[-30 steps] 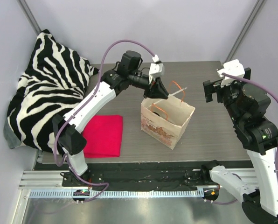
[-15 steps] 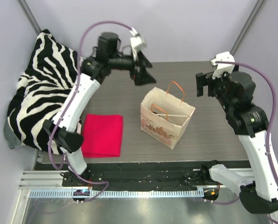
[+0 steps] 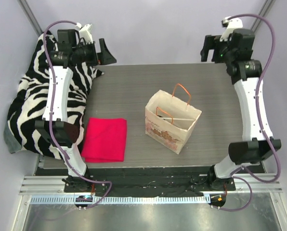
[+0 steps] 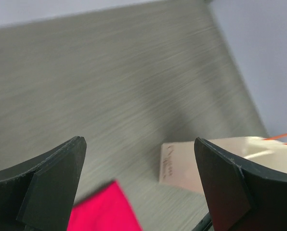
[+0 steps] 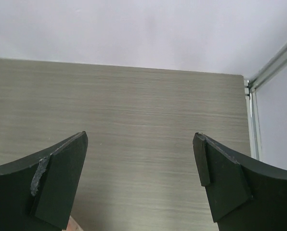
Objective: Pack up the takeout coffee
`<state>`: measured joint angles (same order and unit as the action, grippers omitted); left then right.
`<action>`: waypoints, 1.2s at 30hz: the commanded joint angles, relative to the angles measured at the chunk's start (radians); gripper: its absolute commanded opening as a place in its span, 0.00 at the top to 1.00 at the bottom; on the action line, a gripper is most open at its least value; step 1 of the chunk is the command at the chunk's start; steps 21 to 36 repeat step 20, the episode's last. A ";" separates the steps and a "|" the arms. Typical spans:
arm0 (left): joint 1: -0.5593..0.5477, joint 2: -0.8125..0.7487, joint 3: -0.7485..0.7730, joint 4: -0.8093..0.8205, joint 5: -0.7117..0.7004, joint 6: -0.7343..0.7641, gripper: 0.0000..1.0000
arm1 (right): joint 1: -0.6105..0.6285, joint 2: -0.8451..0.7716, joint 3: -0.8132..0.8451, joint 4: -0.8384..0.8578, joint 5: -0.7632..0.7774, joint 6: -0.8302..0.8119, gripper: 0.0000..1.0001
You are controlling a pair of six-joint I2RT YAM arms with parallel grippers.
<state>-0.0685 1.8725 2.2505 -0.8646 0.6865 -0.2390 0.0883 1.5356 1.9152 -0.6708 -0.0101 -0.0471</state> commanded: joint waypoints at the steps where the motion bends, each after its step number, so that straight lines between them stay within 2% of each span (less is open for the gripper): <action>1: 0.006 -0.007 0.009 -0.246 -0.261 0.150 0.00 | -0.143 0.110 0.114 -0.030 -0.152 0.087 0.00; 2: 0.007 0.000 0.011 -0.308 -0.334 0.164 0.00 | -0.160 0.124 0.111 -0.035 -0.160 0.081 0.00; 6: 0.013 0.014 -0.060 -0.379 -0.471 0.216 0.00 | -0.214 0.162 0.035 -0.033 -0.174 0.053 0.00; 10: 0.032 -0.042 -0.262 -0.303 -0.527 0.225 0.00 | -0.298 0.156 -0.142 -0.021 -0.234 0.052 0.00; 14: 0.038 -0.058 -0.348 -0.261 -0.551 0.234 0.00 | -0.323 0.110 -0.272 -0.012 -0.251 -0.008 0.00; 16: 0.039 -0.047 -0.341 -0.269 -0.561 0.234 0.00 | -0.323 0.094 -0.320 0.002 -0.254 -0.010 0.00; 20: 0.050 0.005 -0.202 -0.298 -0.523 0.234 0.00 | -0.323 0.090 -0.306 0.013 -0.245 -0.010 0.00; 36: 0.050 0.005 -0.202 -0.298 -0.523 0.234 0.00 | -0.323 0.090 -0.306 0.013 -0.245 -0.010 0.00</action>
